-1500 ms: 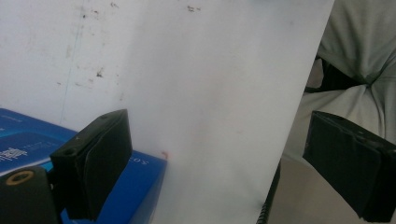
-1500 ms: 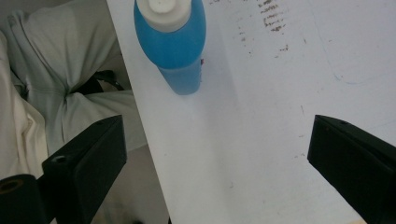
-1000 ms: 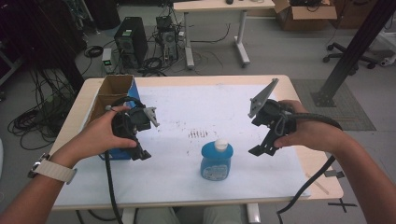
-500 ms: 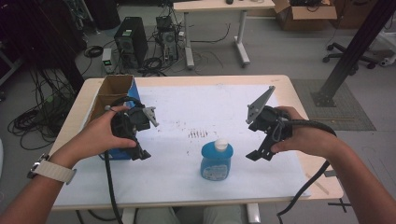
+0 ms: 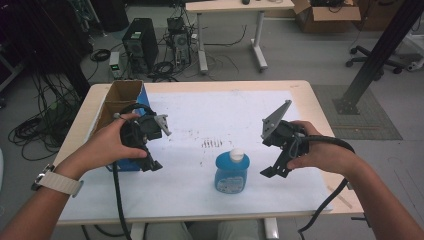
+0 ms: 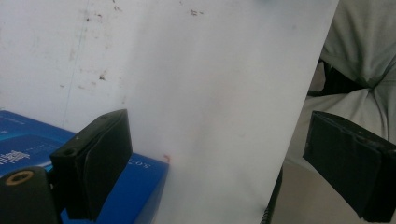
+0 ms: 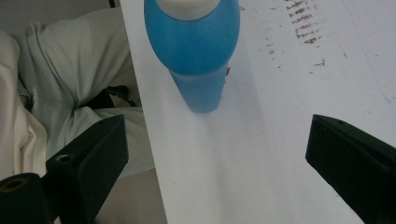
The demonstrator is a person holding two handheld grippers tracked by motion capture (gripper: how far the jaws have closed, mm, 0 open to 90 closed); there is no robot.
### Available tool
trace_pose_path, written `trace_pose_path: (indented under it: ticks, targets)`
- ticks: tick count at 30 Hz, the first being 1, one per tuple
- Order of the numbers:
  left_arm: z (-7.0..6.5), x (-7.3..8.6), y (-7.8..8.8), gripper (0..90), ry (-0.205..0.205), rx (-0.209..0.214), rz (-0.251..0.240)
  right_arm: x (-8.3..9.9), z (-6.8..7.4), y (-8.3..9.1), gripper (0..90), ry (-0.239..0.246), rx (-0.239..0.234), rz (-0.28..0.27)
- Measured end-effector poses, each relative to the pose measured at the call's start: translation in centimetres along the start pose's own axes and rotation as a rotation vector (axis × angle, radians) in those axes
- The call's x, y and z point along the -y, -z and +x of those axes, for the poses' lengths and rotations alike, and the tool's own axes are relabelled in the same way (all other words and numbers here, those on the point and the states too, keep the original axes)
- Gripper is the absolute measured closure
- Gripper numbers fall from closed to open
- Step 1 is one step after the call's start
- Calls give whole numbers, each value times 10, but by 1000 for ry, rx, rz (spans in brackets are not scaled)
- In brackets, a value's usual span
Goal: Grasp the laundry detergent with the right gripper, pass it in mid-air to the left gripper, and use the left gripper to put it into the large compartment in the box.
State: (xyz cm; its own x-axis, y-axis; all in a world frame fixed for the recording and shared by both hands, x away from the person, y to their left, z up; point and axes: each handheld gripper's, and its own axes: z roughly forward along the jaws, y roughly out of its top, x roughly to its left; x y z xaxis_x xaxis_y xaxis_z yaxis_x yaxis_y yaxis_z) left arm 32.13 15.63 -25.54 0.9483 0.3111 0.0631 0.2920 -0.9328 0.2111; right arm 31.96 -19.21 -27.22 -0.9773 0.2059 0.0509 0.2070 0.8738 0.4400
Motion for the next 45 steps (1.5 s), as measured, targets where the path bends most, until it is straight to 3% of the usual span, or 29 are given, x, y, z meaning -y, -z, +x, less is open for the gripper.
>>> trace_pose_path:
  ticks: [26, 45]
  targets:
    - [0, 0, -2, 83, 3, 1, -1, 11, -2, -30, 59, -9, -30, -33]
    - [1, 0, -3, 83, 10, -1, -4, 19, -6, -48, 58, -15, -42, -124]
